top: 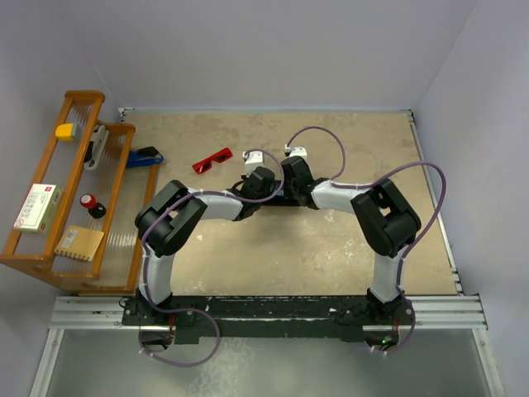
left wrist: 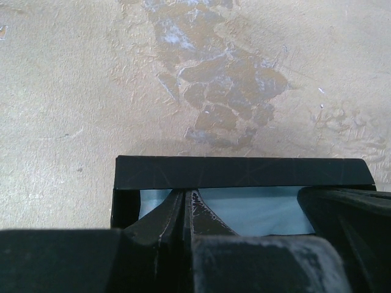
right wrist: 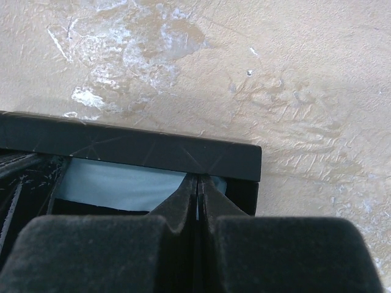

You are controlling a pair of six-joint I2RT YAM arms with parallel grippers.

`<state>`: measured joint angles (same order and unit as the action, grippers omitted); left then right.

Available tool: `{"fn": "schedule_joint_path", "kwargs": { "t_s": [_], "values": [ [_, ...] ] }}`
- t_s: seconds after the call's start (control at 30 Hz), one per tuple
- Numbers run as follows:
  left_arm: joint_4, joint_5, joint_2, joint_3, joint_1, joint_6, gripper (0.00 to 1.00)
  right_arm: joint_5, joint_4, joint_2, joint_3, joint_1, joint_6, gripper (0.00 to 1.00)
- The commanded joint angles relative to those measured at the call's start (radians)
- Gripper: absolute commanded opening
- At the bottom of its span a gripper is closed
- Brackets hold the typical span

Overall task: Organize the sunglasses
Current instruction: Place the glasses cleaning cloth in the sunglasses case.

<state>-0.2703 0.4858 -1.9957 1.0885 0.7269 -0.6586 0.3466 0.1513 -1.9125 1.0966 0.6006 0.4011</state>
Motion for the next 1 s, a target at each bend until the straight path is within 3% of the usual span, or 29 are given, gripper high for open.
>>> {"fn": "schedule_joint_path", "kwargs": {
  "t_s": [0.0, 0.57, 0.97],
  "values": [
    [0.048, 0.020, -0.029, 0.014, -0.003, -0.001, 0.00, 0.079, -0.068, -0.028, 0.018, 0.002, 0.012, 0.00],
    [0.068, 0.021, -0.036, 0.022, -0.005, -0.012, 0.00, 0.156, -0.152, -0.024, 0.028, 0.002, 0.046, 0.00],
    [0.074, -0.003, -0.016, 0.028, -0.003, 0.001, 0.00, -0.029, -0.006, 0.082, -0.031, 0.002, -0.025, 0.00]
  ]
}}
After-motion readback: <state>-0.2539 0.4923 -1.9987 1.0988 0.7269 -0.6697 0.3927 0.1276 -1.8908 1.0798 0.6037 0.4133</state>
